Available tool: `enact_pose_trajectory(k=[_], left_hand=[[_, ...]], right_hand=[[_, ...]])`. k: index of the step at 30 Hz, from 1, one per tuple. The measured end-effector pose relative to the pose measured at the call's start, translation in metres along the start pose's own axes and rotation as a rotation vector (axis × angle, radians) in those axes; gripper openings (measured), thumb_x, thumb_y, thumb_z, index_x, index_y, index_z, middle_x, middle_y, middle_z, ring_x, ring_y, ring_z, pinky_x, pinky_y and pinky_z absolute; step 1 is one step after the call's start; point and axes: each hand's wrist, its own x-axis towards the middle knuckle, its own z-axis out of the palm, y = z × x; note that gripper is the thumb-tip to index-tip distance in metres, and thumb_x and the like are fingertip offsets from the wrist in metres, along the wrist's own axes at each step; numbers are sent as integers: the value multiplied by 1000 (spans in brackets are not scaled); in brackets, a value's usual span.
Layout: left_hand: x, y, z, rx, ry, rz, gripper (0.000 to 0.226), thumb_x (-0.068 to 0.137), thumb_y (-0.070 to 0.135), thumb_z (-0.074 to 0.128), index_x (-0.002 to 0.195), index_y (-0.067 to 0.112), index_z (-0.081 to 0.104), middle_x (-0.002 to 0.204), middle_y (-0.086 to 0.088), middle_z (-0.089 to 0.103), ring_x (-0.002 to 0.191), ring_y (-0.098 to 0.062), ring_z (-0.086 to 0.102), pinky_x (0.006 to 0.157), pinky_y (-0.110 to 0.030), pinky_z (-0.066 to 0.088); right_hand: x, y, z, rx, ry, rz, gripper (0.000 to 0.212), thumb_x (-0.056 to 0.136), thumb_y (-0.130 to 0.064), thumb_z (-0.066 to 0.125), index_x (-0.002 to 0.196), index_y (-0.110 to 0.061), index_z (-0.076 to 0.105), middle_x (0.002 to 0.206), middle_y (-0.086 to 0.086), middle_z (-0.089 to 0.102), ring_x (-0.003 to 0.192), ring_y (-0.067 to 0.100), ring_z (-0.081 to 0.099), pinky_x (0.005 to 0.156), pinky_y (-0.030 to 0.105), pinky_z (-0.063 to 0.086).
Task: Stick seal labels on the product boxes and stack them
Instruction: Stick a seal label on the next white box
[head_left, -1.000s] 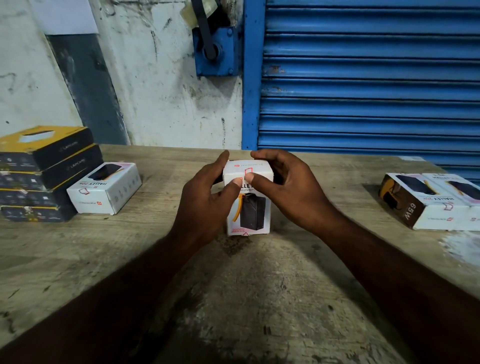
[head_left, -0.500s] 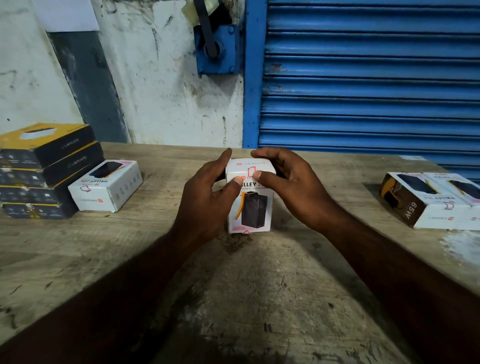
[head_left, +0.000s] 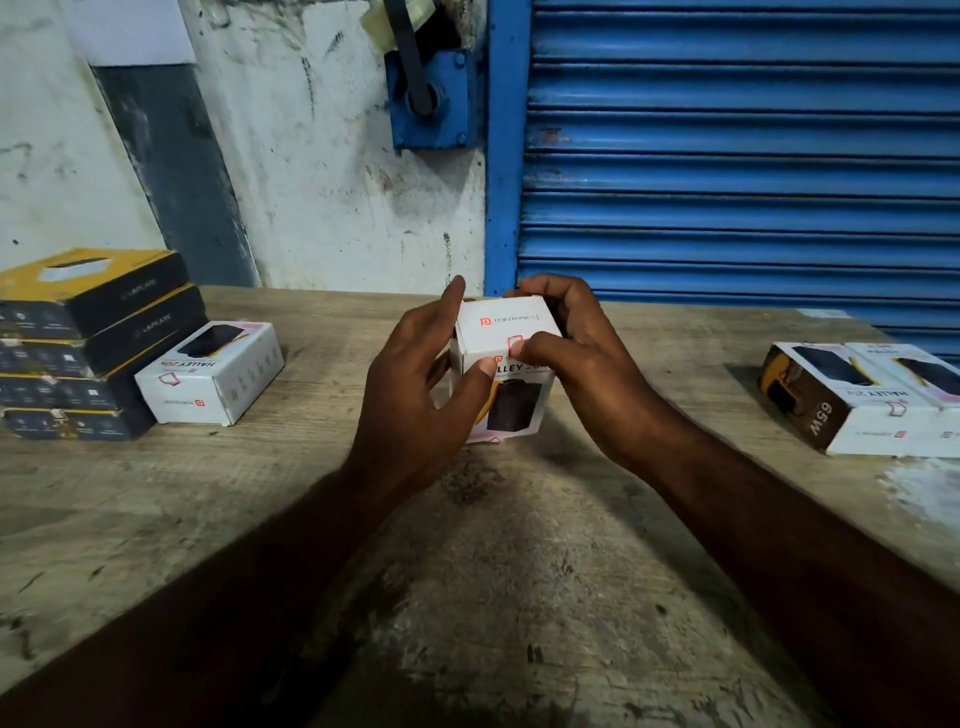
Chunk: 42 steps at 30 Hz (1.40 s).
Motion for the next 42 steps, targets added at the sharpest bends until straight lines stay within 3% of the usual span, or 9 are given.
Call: enact_pose_trajectory(k=[4,8,14,20,26,33,37,42], left_hand=[[0,0,0,17,-6,29,67,90,19,61,153,12,39,137,-1,54,127,-4,53,99,-27,52],[0,-3,-3,29,-18,62,66,91,23,61,153,11,39,138,-1,54,128,-5,53,101,-37,53],[1,-10,-7,26,-59,110,68,92,24,59,154,8,36,138,-4,54,129,-14,54,97,-48,55],[1,-14,-9,49,-102,131,72,92,28,58,156,9,31,140,-2,53,130,-17,53,98,-53,53],[1,-14,-9,77,-124,146,78,94,35,58,158,8,22,141,-1,54,129,-16,53,99,-52,52],[0,-14,-9,83,-131,162,79,95,36,59,159,8,21,138,-1,55,128,-15,53,99,-51,52],[1,-13,-9,68,-124,145,79,94,37,59,159,14,19,136,5,55,129,-11,53,100,-46,53],[-1,-13,-10,-13,-135,72,79,92,39,60,156,27,16,140,16,52,134,-9,50,104,-42,52]], right_hand=[[2,3,0,70,2,65,57,67,-16,60,123,-26,51,131,7,61,122,23,58,100,37,48],[2,6,3,118,5,95,54,66,-16,59,118,-25,51,113,-3,63,105,13,60,89,32,48],[0,6,5,196,-2,122,53,64,-11,60,115,-18,51,109,5,60,100,13,59,83,28,49],[2,10,5,262,-6,168,50,61,-8,62,109,-19,52,110,8,61,106,21,57,88,38,47],[2,9,2,284,-48,204,48,62,-9,61,107,-21,50,105,9,62,98,20,58,77,32,49],[2,10,1,241,-24,231,40,70,-20,63,108,-26,50,104,8,65,90,19,63,73,33,50],[2,10,-1,297,-52,251,22,94,-15,60,111,-23,49,93,2,70,85,17,65,71,31,51],[0,4,-3,417,-115,266,55,67,-8,67,117,-18,45,107,10,67,91,19,67,74,30,56]])
